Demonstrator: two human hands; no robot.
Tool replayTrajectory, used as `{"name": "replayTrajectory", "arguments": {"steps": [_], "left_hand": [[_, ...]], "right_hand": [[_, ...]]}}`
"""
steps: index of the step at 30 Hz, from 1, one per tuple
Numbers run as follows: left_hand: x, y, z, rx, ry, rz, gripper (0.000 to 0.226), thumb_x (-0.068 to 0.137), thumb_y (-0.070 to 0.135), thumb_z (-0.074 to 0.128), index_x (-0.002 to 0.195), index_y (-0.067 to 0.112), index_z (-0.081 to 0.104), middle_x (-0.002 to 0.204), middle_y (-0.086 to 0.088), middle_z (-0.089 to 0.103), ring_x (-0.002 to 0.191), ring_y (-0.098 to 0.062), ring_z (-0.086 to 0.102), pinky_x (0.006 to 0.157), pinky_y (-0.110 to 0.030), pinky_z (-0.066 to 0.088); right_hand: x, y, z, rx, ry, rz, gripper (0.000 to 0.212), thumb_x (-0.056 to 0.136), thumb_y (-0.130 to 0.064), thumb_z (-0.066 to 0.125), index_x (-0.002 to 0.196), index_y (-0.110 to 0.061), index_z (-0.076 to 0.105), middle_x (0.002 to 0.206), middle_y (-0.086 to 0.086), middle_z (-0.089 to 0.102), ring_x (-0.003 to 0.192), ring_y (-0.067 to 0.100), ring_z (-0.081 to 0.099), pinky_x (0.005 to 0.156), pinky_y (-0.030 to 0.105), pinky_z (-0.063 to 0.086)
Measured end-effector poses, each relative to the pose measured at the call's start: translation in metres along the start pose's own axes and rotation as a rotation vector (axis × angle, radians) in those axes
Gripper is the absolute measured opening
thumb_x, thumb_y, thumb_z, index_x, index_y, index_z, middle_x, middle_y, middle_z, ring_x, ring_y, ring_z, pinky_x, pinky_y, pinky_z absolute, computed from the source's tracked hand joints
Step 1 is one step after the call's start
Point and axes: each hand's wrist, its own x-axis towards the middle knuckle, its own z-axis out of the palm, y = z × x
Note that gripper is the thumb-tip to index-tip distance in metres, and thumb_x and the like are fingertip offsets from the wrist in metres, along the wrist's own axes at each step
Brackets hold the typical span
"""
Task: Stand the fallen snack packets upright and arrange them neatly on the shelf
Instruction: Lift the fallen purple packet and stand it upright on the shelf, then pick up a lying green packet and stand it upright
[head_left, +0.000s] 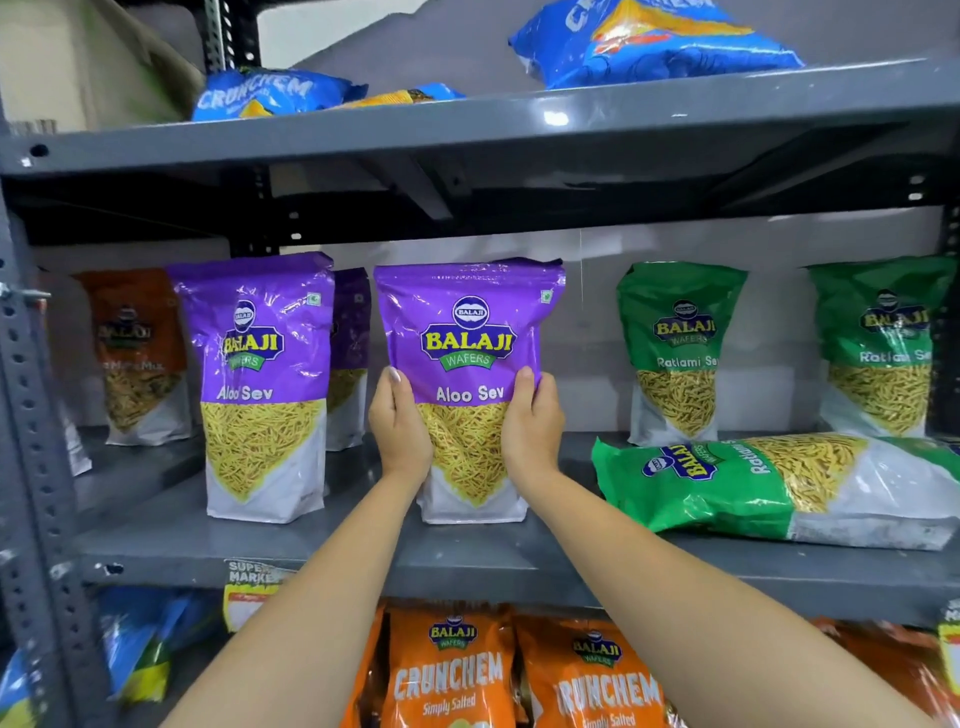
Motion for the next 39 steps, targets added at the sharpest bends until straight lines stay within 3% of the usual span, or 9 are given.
{"name": "replayTrajectory", "arguments": {"steps": [4, 9, 12, 15, 23, 28, 32, 35, 39], "left_hand": [[-0.003, 0.001, -0.004, 0.029, -0.039, -0.042, 0.025, 0.103, 0.02, 0.033, 0.095, 0.006, 0.052, 0.082, 0.005, 0.059, 0.067, 0.011, 0.055, 0.067, -0.008, 0.045], [0.003, 0.037, -0.011, -0.101, 0.304, -0.065, 0.063, 0.087, 0.044, 0.038, 0.133, 0.001, 0.041, 0.133, -0.018, 0.053, 0.125, -0.028, 0.052, 0.108, -0.044, 0.039], [-0.024, 0.074, -0.001, -0.188, 0.492, -0.018, 0.048, 0.089, 0.034, 0.033, 0.124, 0.005, 0.046, 0.116, -0.012, 0.058, 0.108, -0.025, 0.058, 0.097, -0.035, 0.046], [-0.089, 0.089, 0.013, -0.259, 0.316, -0.019, 0.016, 0.092, 0.025, 0.042, 0.098, 0.018, 0.055, 0.081, -0.002, 0.058, 0.072, -0.013, 0.054, 0.066, -0.02, 0.044], [-0.223, 0.105, 0.094, -0.521, -0.18, -1.166, 0.016, 0.086, 0.004, 0.056, 0.102, 0.008, 0.052, 0.091, -0.011, 0.058, 0.089, -0.025, 0.059, 0.076, -0.032, 0.05], [-0.225, 0.113, 0.139, -0.544, -0.014, -1.265, 0.009, 0.091, 0.002, 0.052, 0.099, 0.004, 0.056, 0.102, -0.01, 0.049, 0.104, -0.019, 0.051, 0.11, -0.032, 0.035], [-0.205, 0.099, 0.159, -0.603, 0.055, -1.3, 0.014, 0.089, -0.002, 0.046, 0.095, 0.006, 0.055, 0.098, -0.008, 0.055, 0.087, -0.017, 0.054, 0.093, -0.027, 0.041], [-0.189, 0.08, 0.169, -0.504, 0.111, -1.282, 0.017, 0.091, 0.006, 0.043, 0.093, 0.012, 0.058, 0.106, -0.006, 0.059, 0.095, -0.021, 0.056, 0.094, -0.031, 0.044], [-0.181, 0.06, 0.185, -0.375, 0.227, -1.211, 0.032, 0.09, 0.009, 0.039, 0.117, 0.018, 0.054, 0.112, -0.006, 0.06, 0.1, -0.026, 0.059, 0.082, -0.038, 0.047]], "right_hand": [[-0.003, 0.004, -0.002, -0.025, -0.045, -0.032, 0.038, 0.102, -0.04, 0.033, 0.109, -0.008, 0.054, 0.11, 0.013, 0.067, 0.1, 0.031, 0.06, 0.086, 0.039, 0.046], [0.012, -0.026, -0.033, -0.068, -0.047, -0.106, 0.051, 0.102, -0.042, 0.033, 0.133, -0.005, 0.048, 0.134, 0.012, 0.05, 0.122, 0.024, 0.047, 0.099, 0.03, 0.034], [0.043, -0.057, -0.085, -0.152, -0.056, -0.274, 0.037, 0.102, -0.039, 0.033, 0.097, -0.009, 0.055, 0.103, 0.011, 0.057, 0.094, 0.023, 0.05, 0.083, 0.034, 0.037], [0.079, -0.079, -0.147, -0.342, -0.033, -0.345, 0.054, 0.095, -0.044, 0.033, 0.092, 0.001, 0.063, 0.093, 0.017, 0.069, 0.088, 0.032, 0.063, 0.084, 0.044, 0.048], [0.15, -0.041, -0.285, -1.109, -0.353, -0.185, 0.032, 0.094, -0.016, 0.049, 0.086, 0.005, 0.072, 0.087, 0.022, 0.075, 0.08, 0.034, 0.07, 0.076, 0.041, 0.056], [0.151, -0.016, -0.292, -1.238, -0.68, -0.058, 0.03, 0.096, -0.022, 0.052, 0.098, 0.0, 0.073, 0.096, 0.012, 0.072, 0.085, 0.023, 0.061, 0.081, 0.03, 0.043], [0.148, -0.005, -0.285, -1.303, -0.781, 0.019, 0.042, 0.099, -0.04, 0.047, 0.064, -0.018, 0.053, 0.063, -0.006, 0.046, 0.061, 0.011, 0.046, 0.068, 0.028, 0.038], [0.145, -0.007, -0.284, -1.298, -0.859, 0.086, 0.043, 0.101, -0.043, 0.04, 0.104, -0.011, 0.07, 0.111, 0.012, 0.068, 0.105, 0.022, 0.062, 0.1, 0.035, 0.041], [0.14, -0.012, -0.284, -1.288, -0.909, 0.145, 0.048, 0.105, -0.028, 0.031, 0.146, -0.007, 0.042, 0.159, 0.011, 0.035, 0.147, 0.027, 0.032, 0.119, 0.038, 0.021]]}}
